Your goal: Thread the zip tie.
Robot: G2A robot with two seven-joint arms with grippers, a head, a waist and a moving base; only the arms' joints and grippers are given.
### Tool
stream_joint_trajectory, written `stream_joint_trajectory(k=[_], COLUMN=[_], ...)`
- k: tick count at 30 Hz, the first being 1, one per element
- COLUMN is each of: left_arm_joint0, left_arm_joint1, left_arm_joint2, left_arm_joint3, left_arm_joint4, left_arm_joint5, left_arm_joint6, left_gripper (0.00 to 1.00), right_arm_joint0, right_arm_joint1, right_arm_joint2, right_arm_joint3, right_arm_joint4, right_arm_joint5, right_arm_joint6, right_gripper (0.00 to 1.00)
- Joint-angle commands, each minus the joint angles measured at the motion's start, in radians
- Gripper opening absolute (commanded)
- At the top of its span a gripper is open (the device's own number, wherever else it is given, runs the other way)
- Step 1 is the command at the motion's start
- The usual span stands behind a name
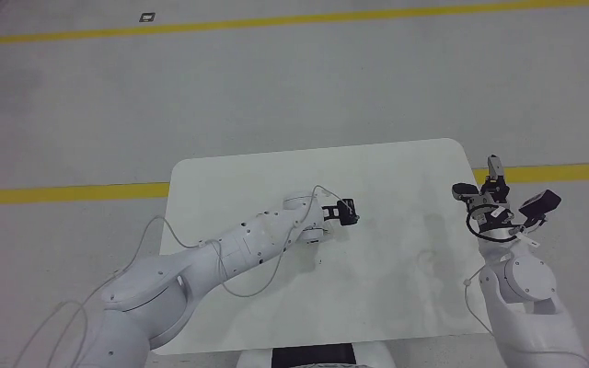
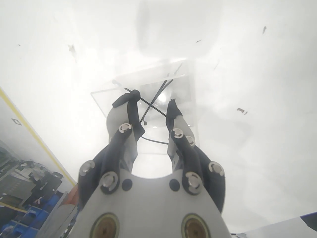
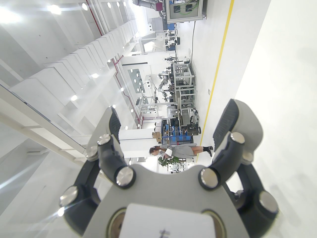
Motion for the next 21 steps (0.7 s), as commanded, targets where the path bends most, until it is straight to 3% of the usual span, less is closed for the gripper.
stream_joint_trajectory(k=[1, 16, 21], left_arm_joint0=[0.001, -0.001, -0.003], left_arm_joint1=[-0.003, -0.025, -0.028], left_arm_joint2=[0.000, 0.000, 0.000], left_arm_joint3=[0.006, 0.055, 0.061], left_arm_joint4=[-0.002, -0.037, -0.038], left_arm_joint5=[0.000, 0.000, 0.000], left_arm_joint6=[-0.003, -0.009, -0.006], left_gripper=[0.22, 0.12, 0.00], right_arm_joint0=[0.000, 0.000, 0.000], right_arm_joint1=[0.000, 0.000, 0.000], right_arm_joint2=[0.000, 0.000, 0.000], right_arm_joint3=[0.000, 0.000, 0.000], right_arm_joint4=[0.000, 0.000, 0.000], right_arm_joint5=[0.000, 0.000, 0.000], right_arm_joint6=[0.000, 0.000, 0.000], right_gripper=[1.00, 1.00, 1.00])
